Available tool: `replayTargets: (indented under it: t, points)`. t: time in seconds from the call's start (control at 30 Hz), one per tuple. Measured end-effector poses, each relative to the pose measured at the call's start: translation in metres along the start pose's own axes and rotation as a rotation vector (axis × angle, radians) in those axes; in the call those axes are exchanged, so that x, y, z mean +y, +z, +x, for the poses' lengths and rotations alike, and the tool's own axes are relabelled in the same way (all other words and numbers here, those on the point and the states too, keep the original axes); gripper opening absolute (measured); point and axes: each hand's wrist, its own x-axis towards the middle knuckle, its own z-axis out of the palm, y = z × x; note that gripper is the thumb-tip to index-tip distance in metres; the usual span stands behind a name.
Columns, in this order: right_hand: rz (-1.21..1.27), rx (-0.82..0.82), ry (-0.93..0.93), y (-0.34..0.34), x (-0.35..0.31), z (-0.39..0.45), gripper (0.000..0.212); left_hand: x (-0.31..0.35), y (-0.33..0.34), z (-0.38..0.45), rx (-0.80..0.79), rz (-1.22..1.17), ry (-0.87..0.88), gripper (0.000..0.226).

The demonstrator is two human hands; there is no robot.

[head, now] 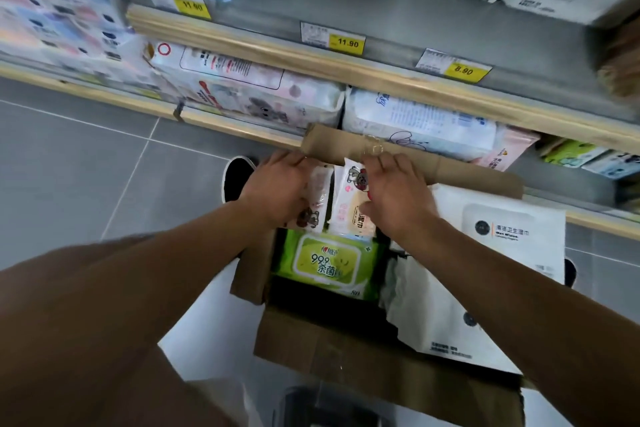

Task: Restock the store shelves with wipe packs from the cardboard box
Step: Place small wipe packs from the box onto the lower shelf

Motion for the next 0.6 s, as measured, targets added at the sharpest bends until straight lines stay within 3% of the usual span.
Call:
replayTargets:
  t: [0.1,0.23,0.33,0.5,0.6]
  points:
    - [0.074,0.053,0.031,-0.006,0.0,-0.005,0.062,0.005,-0.009,-0.006,0.04,-0.089,-0.057,0.062]
    - [0.271,0.11,0.019,-0.017,0.005,-0.022,0.032,0.012,-0.024,-0.022,0.109,-0.207,-0.085,0.032]
    - [0.327,0.15,-0.003,-0.033,0.013,-0.045,0.033,0.022,-0.042,-0.039,0.166,-0.236,-0.093,0.027]
    - [0.324,0.353,0.046,-0.072,0.044,-0.09,0.032,0.057,-0.075,-0.058,0.315,-0.362,-0.054,0.036]
    - [0.343,0.447,0.094,-0.096,0.073,-0.116,0.029,0.089,-0.096,-0.056,0.385,-0.357,0.017,0.029]
